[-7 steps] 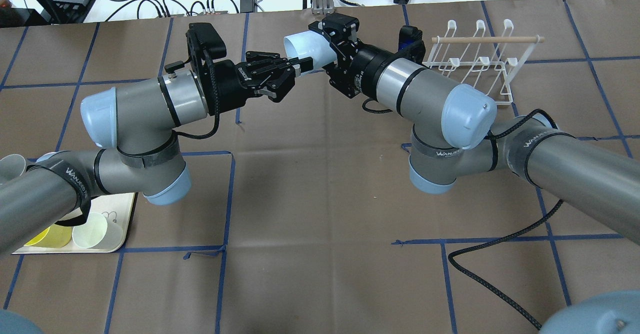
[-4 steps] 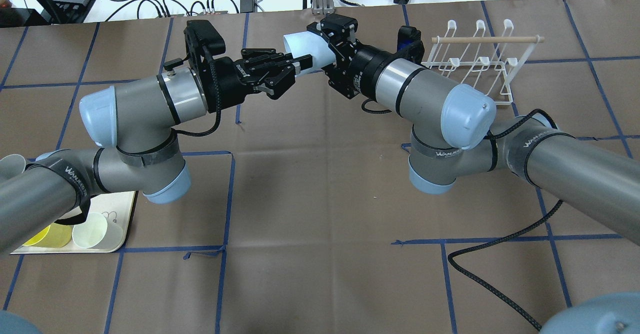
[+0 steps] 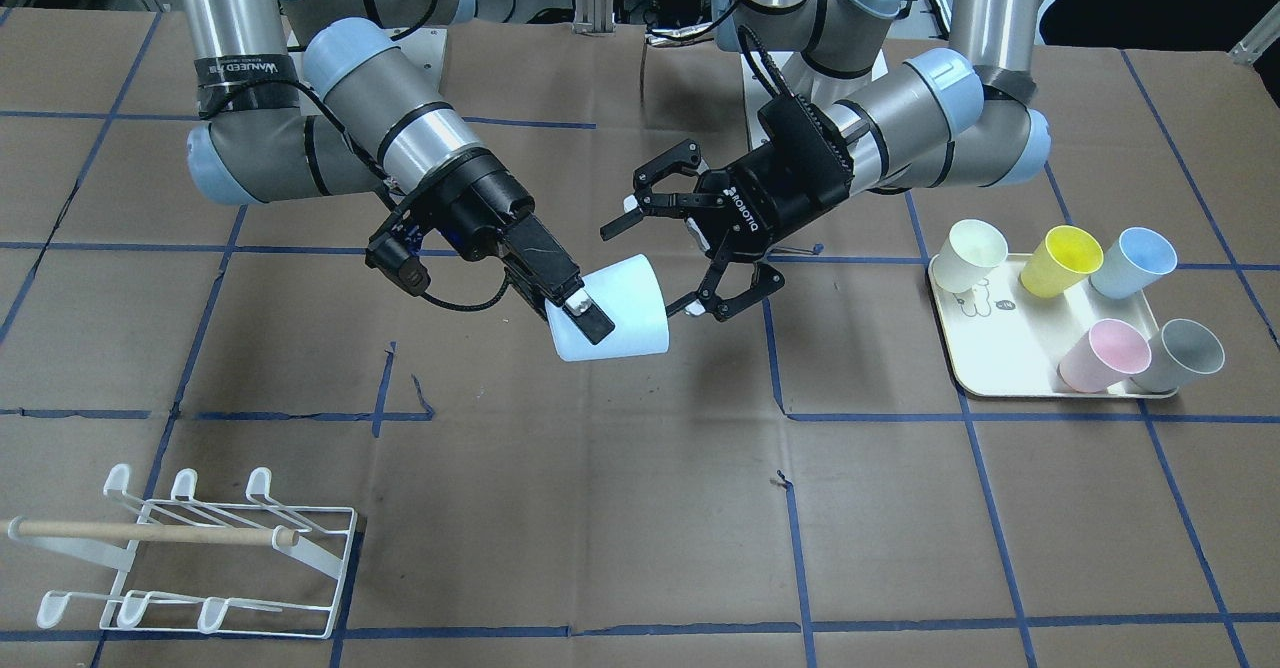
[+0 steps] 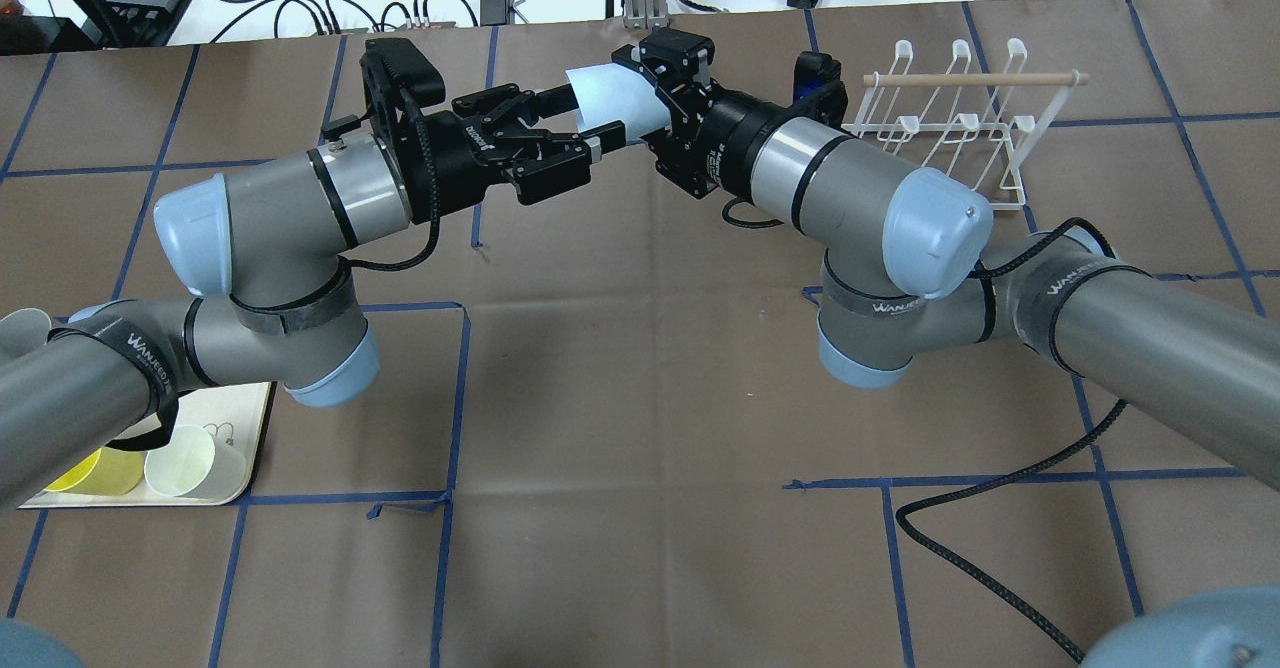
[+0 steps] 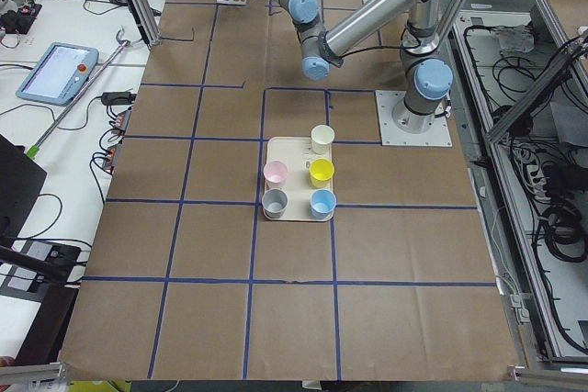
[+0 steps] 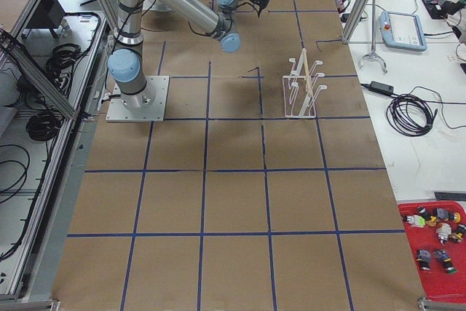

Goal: Transfer IKEA cup to right arm and place on rack

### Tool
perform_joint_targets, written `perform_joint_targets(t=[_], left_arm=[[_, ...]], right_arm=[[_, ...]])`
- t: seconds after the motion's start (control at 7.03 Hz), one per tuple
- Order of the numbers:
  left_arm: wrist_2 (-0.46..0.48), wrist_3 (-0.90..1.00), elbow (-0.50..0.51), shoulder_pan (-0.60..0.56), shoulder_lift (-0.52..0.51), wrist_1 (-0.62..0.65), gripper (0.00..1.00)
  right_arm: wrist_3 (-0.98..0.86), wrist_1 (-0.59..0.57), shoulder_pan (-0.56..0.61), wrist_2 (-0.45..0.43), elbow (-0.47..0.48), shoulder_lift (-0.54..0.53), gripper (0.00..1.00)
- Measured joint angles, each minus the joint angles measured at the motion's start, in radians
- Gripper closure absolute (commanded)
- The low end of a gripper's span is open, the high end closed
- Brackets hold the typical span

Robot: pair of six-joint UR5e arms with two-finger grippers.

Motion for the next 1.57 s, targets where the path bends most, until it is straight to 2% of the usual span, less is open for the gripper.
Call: perform_joint_targets(t=[0.28,0.57,0.71,0.85,1.0,1.14,1.42,1.57], left_arm=[[-0.076,-0.021,-0.033,0.073,0.019,0.016,0.08],[-0.227,-0.036,-0.058,0.201,0.023,0.057,0.08],[-0.262,-0.059,-0.056,0.241,0.023,0.063,0.06],[-0.244,-0.092,-0.052,0.257,0.022,0.065,0.05],[-0.159,-0.115,-0.048,0.262,0.018,0.064,0.04],[-0.025,-0.127,-0.046,0.259,0.009,0.061,0.04],[0.215,-0.133,-0.038,0.222,0.010,-0.027,0.04],[0.349,-0.134,-0.011,0.175,0.025,-0.130,0.03]], right_arm=[[0.000,0.003,-0.001,0.006,-0.002,-0.001,0.63],[-0.003,0.004,-0.025,0.008,-0.019,0.000,0.63],[-0.009,0.004,-0.066,0.008,-0.039,0.002,0.63],[-0.046,0.003,-0.124,0.009,-0.058,0.001,0.66],[-0.133,0.003,-0.182,0.011,-0.069,-0.001,0.72],[-0.272,0.002,-0.232,0.010,-0.075,-0.003,0.82],[-0.641,0.002,-0.301,-0.001,-0.078,-0.001,0.83],[-0.896,0.007,-0.326,-0.029,-0.079,0.003,0.83]])
